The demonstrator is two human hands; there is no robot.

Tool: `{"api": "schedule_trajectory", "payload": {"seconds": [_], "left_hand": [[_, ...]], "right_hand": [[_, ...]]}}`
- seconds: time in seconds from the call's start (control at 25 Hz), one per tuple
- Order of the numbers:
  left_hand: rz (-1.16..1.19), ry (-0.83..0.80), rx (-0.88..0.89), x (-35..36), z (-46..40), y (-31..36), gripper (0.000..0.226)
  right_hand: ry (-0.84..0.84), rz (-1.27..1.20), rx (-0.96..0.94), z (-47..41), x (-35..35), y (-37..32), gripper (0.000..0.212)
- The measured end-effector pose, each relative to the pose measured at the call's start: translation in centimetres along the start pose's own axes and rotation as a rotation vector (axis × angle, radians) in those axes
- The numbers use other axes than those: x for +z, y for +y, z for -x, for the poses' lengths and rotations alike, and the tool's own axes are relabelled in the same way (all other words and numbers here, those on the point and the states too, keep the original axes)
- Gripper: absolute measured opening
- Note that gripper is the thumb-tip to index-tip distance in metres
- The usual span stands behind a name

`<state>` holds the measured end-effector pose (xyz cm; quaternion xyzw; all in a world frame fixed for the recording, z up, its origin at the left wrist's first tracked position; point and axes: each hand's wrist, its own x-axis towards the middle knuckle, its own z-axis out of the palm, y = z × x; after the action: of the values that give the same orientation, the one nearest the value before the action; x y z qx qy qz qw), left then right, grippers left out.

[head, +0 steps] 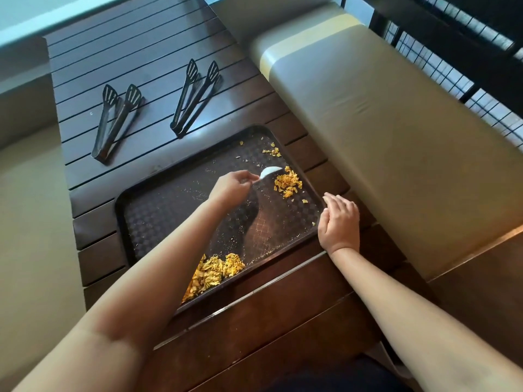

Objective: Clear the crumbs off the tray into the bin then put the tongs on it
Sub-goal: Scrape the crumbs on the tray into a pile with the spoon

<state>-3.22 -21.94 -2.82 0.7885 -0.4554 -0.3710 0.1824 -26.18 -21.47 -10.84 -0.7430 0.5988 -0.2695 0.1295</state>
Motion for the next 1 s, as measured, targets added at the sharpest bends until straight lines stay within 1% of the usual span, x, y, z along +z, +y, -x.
{"api": "schedule_trajectory", "payload": {"seconds": [0.12, 0.32, 0.36, 0.4, 0.44, 0.52, 0.56, 0.6, 0.64, 0.72, 0.92, 1.0], "left_hand": [[-0.037, -0.186, 0.026, 0.6, 0.9, 0.4, 0.029], [-0.134, -0.421, 0.033, -0.5, 2.2, -0.3, 0.028], [-0.128, -0.443, 0.035, -0.8, 2.4, -0.5, 0.027], [-0.084, -0.426, 0.034, -1.0, 2.6, -0.5, 0.026], [-0.017, -0.361, 0.028, -1.1, 2.8, -0.6, 0.026], [0.08, -0.155, 0.0, -1.0, 2.6, -0.8, 0.025], [0.092, -0.082, -0.017, -0.9, 2.5, -0.8, 0.026], [0.09, -0.059, -0.029, -0.7, 2.5, -0.9, 0.026], [0.083, -0.079, -0.034, -0.5, 2.6, -0.9, 0.026], [0.052, -0.169, -0.031, 0.0, 3.1, -1.0, 0.026], [-0.113, -0.382, 0.002, 0.2, 4.9, -1.5, 0.024], [-0.125, -0.393, 0.035, 0.2, 5.4, -1.1, 0.019]], "right_hand": [[0.0, 0.003, -0.006, 0.0, 0.0, 0.0, 0.046], [-0.004, 0.006, -0.006, 0.0, 0.0, 0.1, 0.047], [-0.004, 0.006, -0.008, 0.0, 0.0, 0.0, 0.047], [-0.004, 0.005, -0.01, 0.0, 0.0, 0.0, 0.046], [-0.005, 0.003, -0.012, 0.0, 0.0, 0.0, 0.046], [-0.005, 0.003, -0.011, 0.0, -0.1, 0.0, 0.046], [-0.006, 0.004, -0.01, 0.1, -0.2, 0.0, 0.046], [-0.007, 0.004, -0.007, 0.1, -0.2, -0.1, 0.047], [-0.009, 0.001, -0.003, 0.1, -0.2, -0.1, 0.047], [-0.008, -0.003, -0.006, 0.1, -0.3, -0.1, 0.048], [-0.004, -0.007, -0.006, 0.1, -0.2, -0.1, 0.047], [0.001, -0.005, -0.004, 0.1, -0.1, 0.0, 0.047]]}}
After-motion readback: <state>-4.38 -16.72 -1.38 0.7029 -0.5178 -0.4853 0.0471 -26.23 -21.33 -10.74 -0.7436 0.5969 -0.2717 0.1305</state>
